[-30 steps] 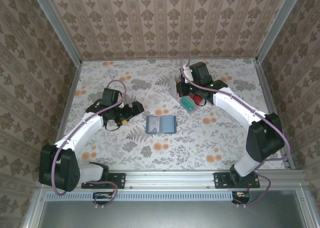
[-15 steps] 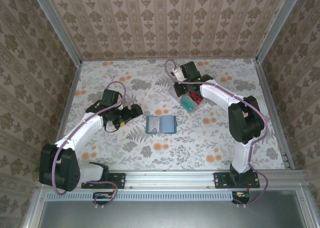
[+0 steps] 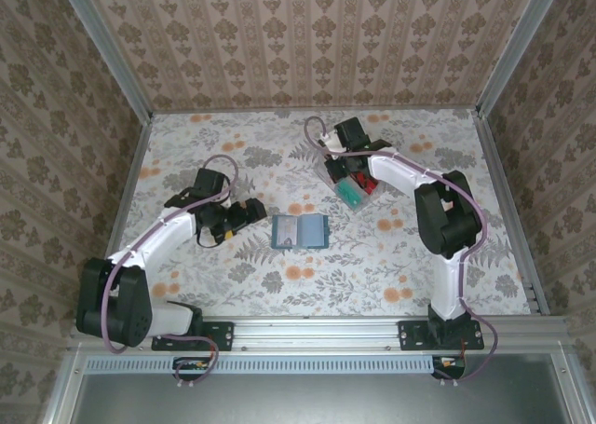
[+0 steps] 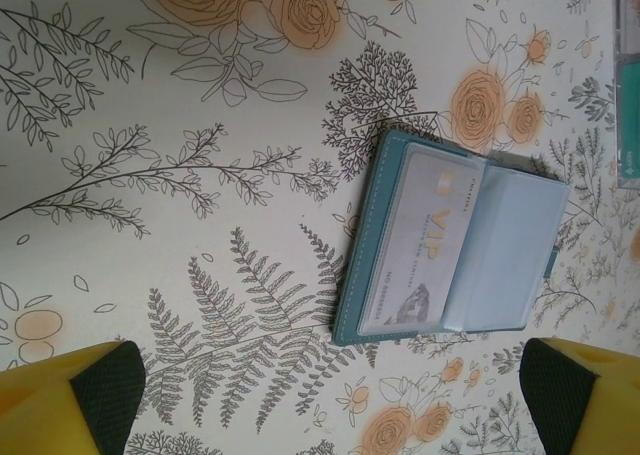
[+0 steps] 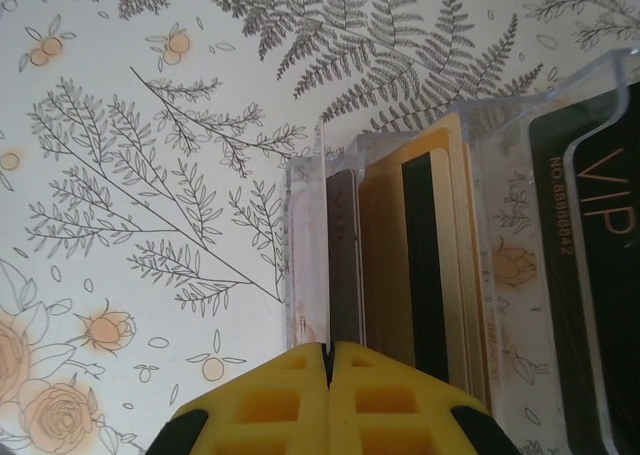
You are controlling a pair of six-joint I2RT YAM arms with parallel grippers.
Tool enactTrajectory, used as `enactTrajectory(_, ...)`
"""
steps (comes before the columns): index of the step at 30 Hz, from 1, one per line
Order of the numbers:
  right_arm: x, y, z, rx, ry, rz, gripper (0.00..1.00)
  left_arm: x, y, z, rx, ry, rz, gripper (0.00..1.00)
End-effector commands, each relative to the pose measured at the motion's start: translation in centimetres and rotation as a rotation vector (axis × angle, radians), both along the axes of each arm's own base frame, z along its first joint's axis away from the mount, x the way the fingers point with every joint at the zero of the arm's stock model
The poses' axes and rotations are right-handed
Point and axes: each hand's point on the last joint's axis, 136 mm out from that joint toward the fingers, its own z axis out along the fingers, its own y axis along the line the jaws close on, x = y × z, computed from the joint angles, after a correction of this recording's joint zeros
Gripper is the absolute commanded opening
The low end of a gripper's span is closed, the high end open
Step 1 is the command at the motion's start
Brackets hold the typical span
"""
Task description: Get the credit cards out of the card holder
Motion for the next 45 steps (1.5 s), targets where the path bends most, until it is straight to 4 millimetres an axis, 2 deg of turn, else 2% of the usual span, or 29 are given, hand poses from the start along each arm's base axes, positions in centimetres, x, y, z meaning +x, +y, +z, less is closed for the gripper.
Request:
enactTrajectory(1,0.2,-0.5,-0.7,-0.034,0.024,-0.001,0.06,-0.1,0.0,-0.3,-0.008,0.0,-0.02,1.0)
enactTrajectory(6,0.0,-0.5,0.3,-0.022,0.022,-0.01,0.21,-0.1,-0.1,-0.2,-0.01,-0.001,-0.025,1.0)
enactTrajectory(10,-0.2,-1.0,2.5,0.011,-0.006,-0.044,0.27,-0.1,0.0,-0.2,-0.008,0.0,-0.021,1.0)
enactTrajectory(14,-1.3,-1.4,5.0,0.068,-0.014,-0.097,0.34,0.0,0.0,-0.2,-0.009,0.001,-0.013,1.0)
enactTrajectory(20,-5.4,-1.0,8.9,0.21,0.008,-0.122,0.48,0.2,-0.9,1.2,-0.071,-0.026,-0.01,1.0)
enactTrajectory(24,-8.8,0.6,10.4,0.327,0.067,-0.142,0.54,0.4,-1.3,2.0,-0.09,-0.05,-0.006,1.0)
enactTrajectory(27,-11.4,2.3,9.8,0.389,0.142,-0.176,0.58,0.2,-1.4,1.8,-0.083,-0.033,0.002,1.0)
enactTrajectory(31,-14.5,5.6,7.3,0.502,0.3,-0.23,0.62,0.2,-1.7,1.4,-0.076,-0.02,0.002,1.0)
enactTrajectory(34,-15.9,7.7,5.4,0.546,0.378,-0.264,0.63,0.2,-2.2,1.1,-0.077,-0.007,-0.004,1.0)
enactTrajectory(40,-16.6,9.9,1.5,0.586,0.494,-0.355,0.67,0.3,-3.8,0.0,-0.073,0.027,-0.032,0.97)
enactTrajectory(43,-16.6,10.7,0.4,0.593,0.531,-0.368,0.65,0.3,-4.7,-0.5,-0.071,0.034,-0.052,0.92)
enactTrajectory(45,-16.5,11.1,-0.4,0.601,0.555,-0.381,0.61,0.4,-5.2,-0.6,-0.067,0.034,-0.078,0.84)
